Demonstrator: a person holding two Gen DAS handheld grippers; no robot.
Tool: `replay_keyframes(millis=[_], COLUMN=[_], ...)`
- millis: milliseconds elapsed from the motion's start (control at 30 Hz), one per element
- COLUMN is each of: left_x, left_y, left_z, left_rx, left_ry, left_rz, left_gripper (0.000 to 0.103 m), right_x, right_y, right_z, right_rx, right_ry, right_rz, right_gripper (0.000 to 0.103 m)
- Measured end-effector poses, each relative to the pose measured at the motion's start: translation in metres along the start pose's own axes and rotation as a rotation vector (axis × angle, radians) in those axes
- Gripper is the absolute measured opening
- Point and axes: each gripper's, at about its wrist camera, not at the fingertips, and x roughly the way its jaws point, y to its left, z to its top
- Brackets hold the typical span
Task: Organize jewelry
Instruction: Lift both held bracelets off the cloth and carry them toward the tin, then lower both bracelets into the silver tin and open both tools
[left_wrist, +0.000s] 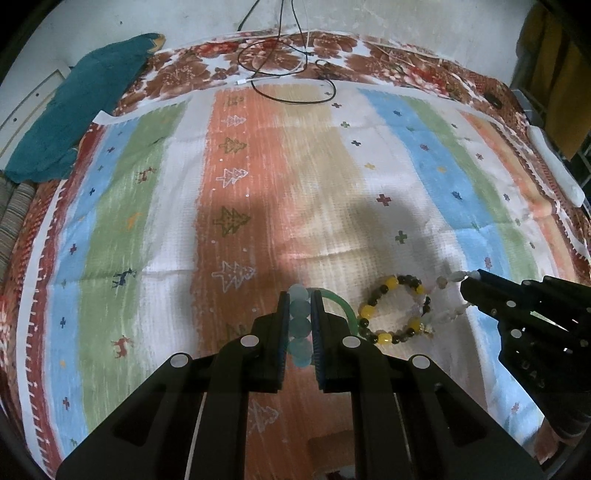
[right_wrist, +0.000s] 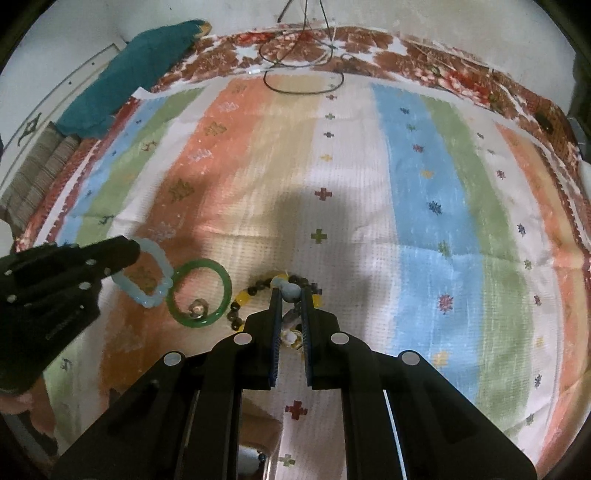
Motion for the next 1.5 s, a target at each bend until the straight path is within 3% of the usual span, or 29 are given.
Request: replay_keyframes(millis=[1000, 1500], left_x=[-0.078, -0.098], left_y=[-0.017, -0.021], left_z=[-0.040, -0.065], left_rx=[0.004, -0.005], left_ry=[-0.119, -0.143], left_rz=[-0.084, -0.100], left_gripper=[0.011, 0.011], right_x=[-0.061, -0.077], right_y=[0.017, 0.025], right_z=[-0.028, -0.052], right_rx=[-0.051, -0.061], right_ry=[-0.140, -0.155], right_rz=[0.005, 0.029], right_gripper=[0.011, 0.011])
